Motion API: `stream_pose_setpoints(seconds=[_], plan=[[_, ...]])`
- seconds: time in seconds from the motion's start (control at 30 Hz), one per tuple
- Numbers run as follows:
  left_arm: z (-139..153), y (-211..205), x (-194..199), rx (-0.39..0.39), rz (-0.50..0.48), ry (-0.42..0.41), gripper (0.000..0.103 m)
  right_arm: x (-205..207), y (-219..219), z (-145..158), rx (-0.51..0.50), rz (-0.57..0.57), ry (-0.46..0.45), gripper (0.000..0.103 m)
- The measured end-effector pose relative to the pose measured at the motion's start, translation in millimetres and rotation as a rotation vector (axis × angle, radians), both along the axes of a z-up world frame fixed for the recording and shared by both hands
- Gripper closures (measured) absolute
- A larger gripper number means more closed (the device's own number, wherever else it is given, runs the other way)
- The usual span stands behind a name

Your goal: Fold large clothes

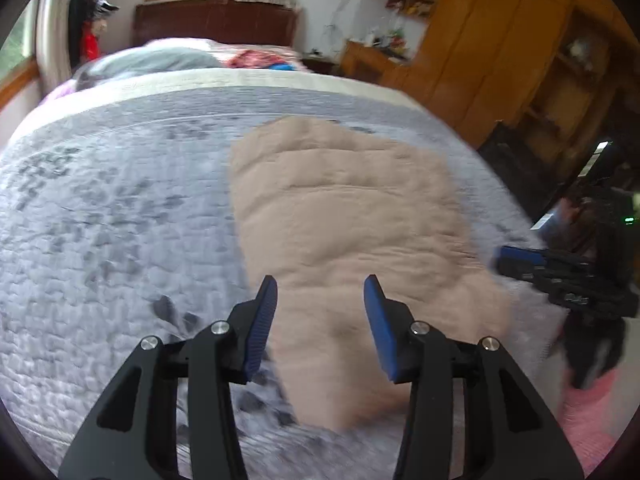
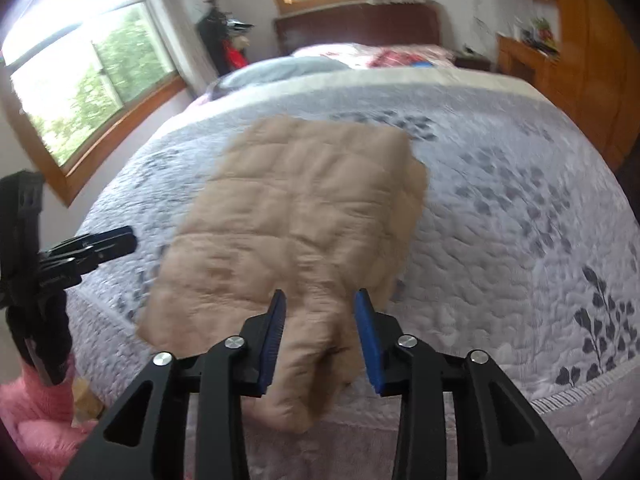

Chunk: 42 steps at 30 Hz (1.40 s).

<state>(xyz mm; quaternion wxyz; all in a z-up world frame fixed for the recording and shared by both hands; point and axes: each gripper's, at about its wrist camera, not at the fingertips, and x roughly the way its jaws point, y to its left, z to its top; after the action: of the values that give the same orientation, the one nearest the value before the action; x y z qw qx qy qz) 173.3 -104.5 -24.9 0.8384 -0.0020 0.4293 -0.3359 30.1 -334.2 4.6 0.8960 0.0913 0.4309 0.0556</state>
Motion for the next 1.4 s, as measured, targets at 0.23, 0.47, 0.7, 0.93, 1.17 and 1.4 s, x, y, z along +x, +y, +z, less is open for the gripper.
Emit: stream_pose_setpoints(seconds=[0.23, 0.47, 0.7, 0.93, 1.17, 1.4], plan=[[-14, -20, -20, -0.006, -0.087, 0.071, 0.075, -2, 28, -13, -0.012, 0.080, 0.057, 0.076], [-55, -26, -3, 0.060, -0.074, 0.148, 0.093, -2, 10, -41, 0.060, 0.055, 0.102, 0.079], [-77, -24, 5, 0.069, -0.068, 0.161, 0.101, 13, 0, -78, 0.149, 0.048, 0.135, 0.082], [-82, -43, -9, 0.141, -0.052, 0.059, 0.102, 12, -1, -80, 0.155, 0.027, 0.121, 0.083], [-56, -40, -30, 0.147, -0.055, 0.006, 0.101, -4, 14, -49, 0.088, 0.032, 0.065, 0.079], [-58, -36, -34, 0.146, -0.081, 0.016, 0.100, -6, 22, -45, 0.051, 0.043, 0.072, 0.079]])
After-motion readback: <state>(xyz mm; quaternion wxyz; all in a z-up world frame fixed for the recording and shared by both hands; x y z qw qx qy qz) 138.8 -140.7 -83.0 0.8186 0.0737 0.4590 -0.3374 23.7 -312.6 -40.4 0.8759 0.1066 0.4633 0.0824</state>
